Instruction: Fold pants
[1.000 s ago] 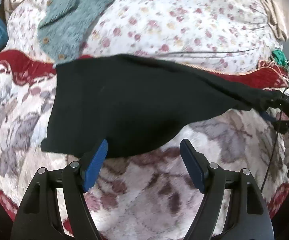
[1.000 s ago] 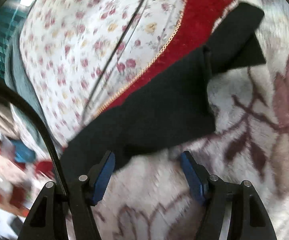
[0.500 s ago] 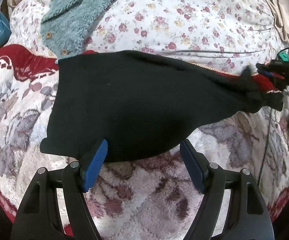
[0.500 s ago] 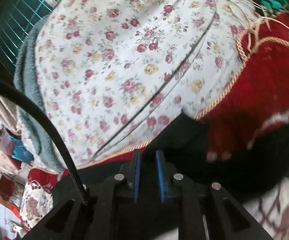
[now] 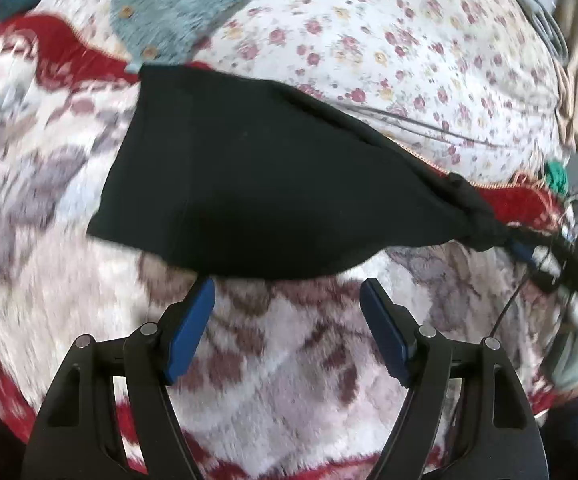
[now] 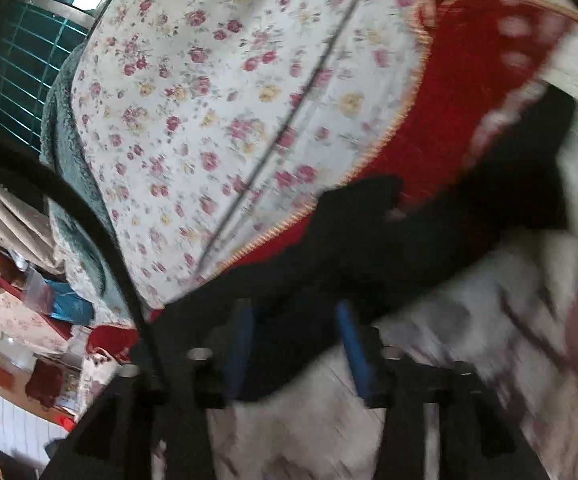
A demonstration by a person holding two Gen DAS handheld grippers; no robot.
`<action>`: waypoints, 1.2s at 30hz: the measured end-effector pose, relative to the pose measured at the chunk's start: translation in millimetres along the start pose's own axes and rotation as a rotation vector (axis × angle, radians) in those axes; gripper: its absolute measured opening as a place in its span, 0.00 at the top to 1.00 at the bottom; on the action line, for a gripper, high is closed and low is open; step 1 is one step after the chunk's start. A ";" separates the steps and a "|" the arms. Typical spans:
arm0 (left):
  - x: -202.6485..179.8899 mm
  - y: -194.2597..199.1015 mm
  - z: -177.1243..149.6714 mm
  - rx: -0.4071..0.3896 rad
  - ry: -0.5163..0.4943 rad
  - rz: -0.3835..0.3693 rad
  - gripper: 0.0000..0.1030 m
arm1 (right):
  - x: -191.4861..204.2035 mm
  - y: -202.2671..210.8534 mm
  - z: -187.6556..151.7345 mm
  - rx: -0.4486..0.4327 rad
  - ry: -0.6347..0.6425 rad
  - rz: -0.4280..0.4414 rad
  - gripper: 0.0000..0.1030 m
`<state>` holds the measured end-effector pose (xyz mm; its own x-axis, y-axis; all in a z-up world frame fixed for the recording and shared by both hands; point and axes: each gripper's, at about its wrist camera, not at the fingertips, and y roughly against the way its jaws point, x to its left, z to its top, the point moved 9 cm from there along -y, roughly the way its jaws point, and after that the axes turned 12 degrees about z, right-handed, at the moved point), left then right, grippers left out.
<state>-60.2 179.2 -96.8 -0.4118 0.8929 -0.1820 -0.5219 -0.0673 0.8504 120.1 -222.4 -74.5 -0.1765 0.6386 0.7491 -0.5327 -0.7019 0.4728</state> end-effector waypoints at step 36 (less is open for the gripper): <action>35.3 23.2 103.8 -0.105 0.088 -0.101 0.92 | 27.3 6.7 -11.6 -0.121 -0.066 0.162 0.92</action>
<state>-9.4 255.3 -32.3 -0.4149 0.8553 -0.3105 -0.6374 -0.0297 0.7700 102.1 -206.0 -56.2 -0.2154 0.4957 0.8414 -0.5984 -0.7479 0.2874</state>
